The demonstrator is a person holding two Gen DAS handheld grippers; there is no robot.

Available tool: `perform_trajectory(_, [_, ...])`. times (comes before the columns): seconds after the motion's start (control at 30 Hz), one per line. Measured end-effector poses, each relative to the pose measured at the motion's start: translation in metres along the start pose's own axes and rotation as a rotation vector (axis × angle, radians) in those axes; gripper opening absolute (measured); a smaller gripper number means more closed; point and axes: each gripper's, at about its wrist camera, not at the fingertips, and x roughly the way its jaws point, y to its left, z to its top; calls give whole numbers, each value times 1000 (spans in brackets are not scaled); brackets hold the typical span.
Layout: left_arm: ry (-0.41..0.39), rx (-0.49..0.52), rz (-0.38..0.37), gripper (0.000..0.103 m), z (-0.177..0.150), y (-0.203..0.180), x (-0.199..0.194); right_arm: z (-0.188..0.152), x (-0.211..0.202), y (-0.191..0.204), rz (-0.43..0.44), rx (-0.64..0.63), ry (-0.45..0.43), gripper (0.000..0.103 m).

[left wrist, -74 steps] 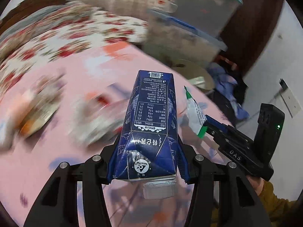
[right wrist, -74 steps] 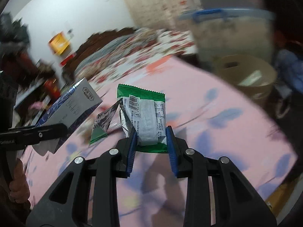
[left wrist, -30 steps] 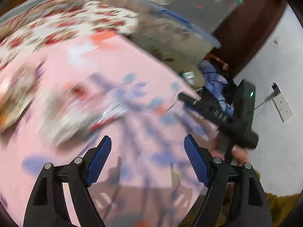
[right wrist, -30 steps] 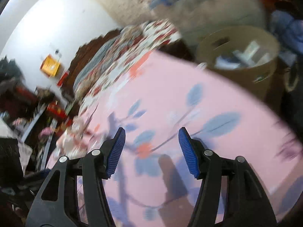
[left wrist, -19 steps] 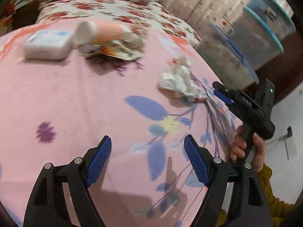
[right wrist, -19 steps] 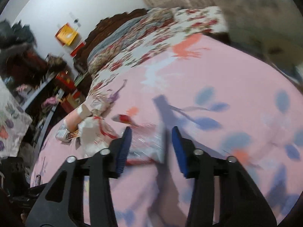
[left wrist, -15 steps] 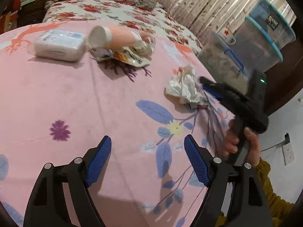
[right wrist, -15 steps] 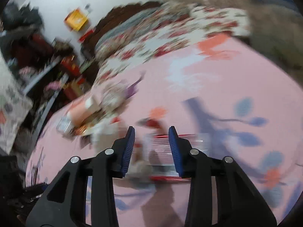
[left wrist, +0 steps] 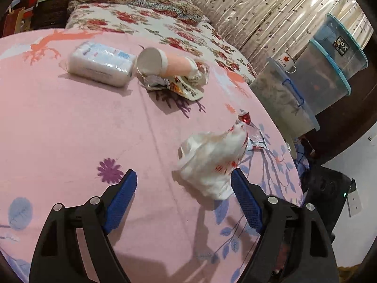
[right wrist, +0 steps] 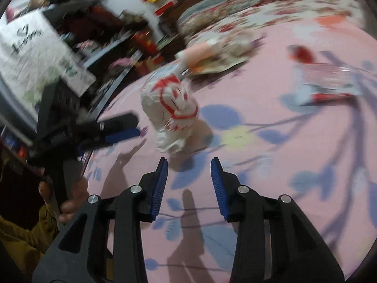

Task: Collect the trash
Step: 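Move both grippers back over the bed toward the white bag and red packet, then grasp the white plastic bag with the left gripper while the right grasps the red-and-white packet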

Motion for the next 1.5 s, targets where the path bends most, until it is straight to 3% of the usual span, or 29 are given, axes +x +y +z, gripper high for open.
perform_trajectory(0.13, [18,21,-22,79,-3,-10,7,3,-20,-28,-37,98,-55,41])
perform_trajectory(0.27, [12,57,-11,86,2,-22,9,2,-29,-49,-42,177,-77,41])
perform_trajectory(0.6, [22,112,15,89,36,-52,43,14,-56,-78,-109,252,-157,41])
perform_trajectory(0.73, [19,97,30,89,43,-52,51,16,-72,-91,-152,295,-212,51])
perform_trajectory(0.9, [40,113,51,89,43,-53,61,17,-87,-112,-187,344,-250,51])
perform_trajectory(1.2, [76,131,60,89,30,-52,74,25,-87,-139,-189,412,-248,51])
perform_trajectory(1.5, [63,148,69,89,26,-52,74,48,-67,-146,-169,427,-236,50])
